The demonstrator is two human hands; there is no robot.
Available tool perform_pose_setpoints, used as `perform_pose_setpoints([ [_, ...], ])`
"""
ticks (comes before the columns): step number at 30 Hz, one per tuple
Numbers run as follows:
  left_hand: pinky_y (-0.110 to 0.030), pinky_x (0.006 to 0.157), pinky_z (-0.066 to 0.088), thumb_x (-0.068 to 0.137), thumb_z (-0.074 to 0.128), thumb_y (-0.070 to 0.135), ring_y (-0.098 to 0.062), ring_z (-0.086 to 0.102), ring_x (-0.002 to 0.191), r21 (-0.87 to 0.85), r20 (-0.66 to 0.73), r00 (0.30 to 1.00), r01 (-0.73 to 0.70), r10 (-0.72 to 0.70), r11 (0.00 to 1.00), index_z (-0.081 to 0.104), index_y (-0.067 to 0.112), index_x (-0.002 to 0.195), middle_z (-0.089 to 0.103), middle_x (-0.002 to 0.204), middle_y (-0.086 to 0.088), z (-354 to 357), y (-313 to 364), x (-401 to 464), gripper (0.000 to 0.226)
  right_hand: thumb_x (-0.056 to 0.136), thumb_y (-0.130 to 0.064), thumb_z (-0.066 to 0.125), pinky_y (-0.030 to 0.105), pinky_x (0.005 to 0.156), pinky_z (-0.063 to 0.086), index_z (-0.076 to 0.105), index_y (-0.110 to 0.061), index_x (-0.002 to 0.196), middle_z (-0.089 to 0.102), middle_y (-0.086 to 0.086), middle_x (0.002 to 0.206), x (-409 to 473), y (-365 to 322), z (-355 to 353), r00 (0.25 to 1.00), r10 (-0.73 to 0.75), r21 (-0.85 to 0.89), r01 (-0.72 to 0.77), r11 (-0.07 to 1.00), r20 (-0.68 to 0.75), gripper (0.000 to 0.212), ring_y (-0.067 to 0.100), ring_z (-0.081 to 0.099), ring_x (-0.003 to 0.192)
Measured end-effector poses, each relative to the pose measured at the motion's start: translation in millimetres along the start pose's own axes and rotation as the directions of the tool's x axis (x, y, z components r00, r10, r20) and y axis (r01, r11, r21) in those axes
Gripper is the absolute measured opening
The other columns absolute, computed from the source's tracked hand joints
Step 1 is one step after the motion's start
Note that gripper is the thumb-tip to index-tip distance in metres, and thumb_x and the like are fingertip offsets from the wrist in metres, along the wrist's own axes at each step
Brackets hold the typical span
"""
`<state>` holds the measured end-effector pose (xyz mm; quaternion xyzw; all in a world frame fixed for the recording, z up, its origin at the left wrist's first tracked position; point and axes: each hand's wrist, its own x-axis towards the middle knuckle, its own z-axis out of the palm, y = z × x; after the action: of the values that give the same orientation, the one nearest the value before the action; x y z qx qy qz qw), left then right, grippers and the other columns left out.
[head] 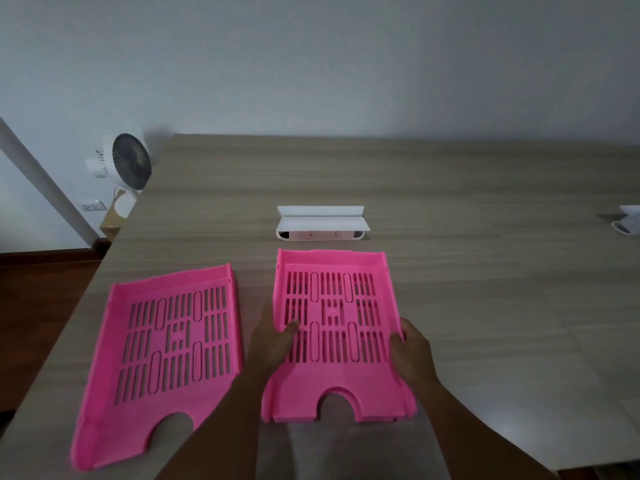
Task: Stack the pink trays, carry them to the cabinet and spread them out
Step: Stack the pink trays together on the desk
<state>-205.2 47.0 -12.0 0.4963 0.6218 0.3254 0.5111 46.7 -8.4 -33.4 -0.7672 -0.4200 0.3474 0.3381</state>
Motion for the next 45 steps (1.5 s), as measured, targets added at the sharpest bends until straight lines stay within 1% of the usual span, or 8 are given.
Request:
perform_pose_setpoints([
  [7,-0.06,0.097,0.051,0.094,0.064,0.017,-0.03,0.068,0.107,0.017,-0.004,1.0,0.021,-0.02,1.0,0.038,0.011,0.145,0.064,0.131,-0.013,-3.1,7.9,1.1,0.057,0.104,-0.014,0.042,0.011,0.043,0.051,0.063,-0.018,0.112,0.072,0.0,0.079,0.9,3.9,5.5,1.0,0.004,-0.008,-0.004,1.0,0.01,0.023,-0.003,0.07,0.059],
  [17,-0.023,0.074,0.058,0.093,0.066,0.026,0.007,0.069,0.076,-0.007,0.001,1.0,-0.015,0.015,1.0,0.035,0.014,0.144,0.064,0.119,0.009,6.0,0.0,-0.1,0.061,0.103,-0.014,0.043,0.01,0.04,0.05,0.062,-0.019,0.114,0.072,0.0,0.081,5.3,5.1,1.1,0.999,0.046,-0.019,-0.046,0.999,-0.002,0.023,-0.004,0.07,0.06],
  [20,-0.042,0.089,0.055,0.093,0.065,0.026,0.004,0.067,0.08,-0.062,-0.004,1.0,0.006,-0.006,0.998,0.038,0.015,0.143,0.067,0.124,-0.001,7.8,-3.1,-0.7,0.057,0.102,-0.011,0.044,0.008,0.04,0.048,0.062,-0.015,0.116,0.07,-0.003,0.081,3.0,3.1,-1.1,0.999,0.018,-0.024,-0.019,1.0,-0.044,0.023,-0.008,0.069,0.061],
  [24,-0.018,0.069,0.052,0.095,0.064,0.022,0.013,0.065,0.069,-0.026,-0.003,1.0,-0.016,0.016,1.0,0.037,0.014,0.142,0.066,0.127,-0.005,6.5,-0.7,4.6,0.055,0.101,-0.01,0.045,0.006,0.041,0.048,0.058,-0.014,0.121,0.066,-0.009,0.079,1.8,-15.9,-3.5,0.982,-0.098,-0.025,0.095,0.995,-0.16,0.024,-0.011,0.068,0.063],
  [30,-0.041,0.107,0.033,0.097,0.061,0.023,-0.031,0.039,0.141,0.007,-0.094,0.994,-0.057,0.057,0.998,0.03,0.008,0.152,0.034,0.159,-0.012,-22.0,5.6,2.1,0.065,0.1,-0.006,0.049,0.022,0.081,0.06,0.054,-0.006,0.137,0.068,0.007,0.121,3.1,-69.0,12.7,0.936,-0.279,-0.034,0.278,0.96,-0.214,0.037,0.006,0.07,0.096],
  [36,-0.045,0.113,0.036,0.095,0.064,0.016,-0.031,0.046,0.134,0.108,-0.25,0.961,-0.092,0.117,0.99,0.046,0.004,0.14,0.05,0.147,-0.016,-94.9,-10.0,-10.7,0.05,0.099,-0.003,0.052,0.039,0.098,0.055,0.055,-0.005,0.136,0.065,0.015,0.129,-15.5,-126.6,82.9,0.932,-0.354,0.035,0.357,0.933,-0.074,0.037,0.023,0.064,0.115],
  [42,-0.053,0.108,0.036,0.097,0.061,0.023,-0.034,0.047,0.133,0.202,-0.394,0.917,0.02,0.063,0.979,0.045,0.009,0.143,0.047,0.15,-0.016,-181.4,-43.2,-33.9,0.051,0.097,-0.004,0.053,0.0,0.085,0.038,0.054,-0.004,0.137,0.065,0.008,0.13,-56.7,-162.3,174.3,0.913,-0.377,0.134,0.358,0.924,0.157,0.04,0.014,0.059,0.118],
  [45,-0.048,0.101,0.042,0.095,0.063,0.02,-0.031,0.053,0.122,0.232,-0.411,0.911,0.083,0.021,0.969,0.045,0.005,0.141,0.048,0.145,-0.019,-216.2,-63.6,-44.3,0.052,0.095,-0.01,0.051,0.019,0.08,0.056,0.052,-0.012,0.136,0.066,0.002,0.122,-74.6,-161.8,208.9,0.901,-0.321,0.086,0.31,0.947,0.292,0.041,0.027,0.066,0.11],
])
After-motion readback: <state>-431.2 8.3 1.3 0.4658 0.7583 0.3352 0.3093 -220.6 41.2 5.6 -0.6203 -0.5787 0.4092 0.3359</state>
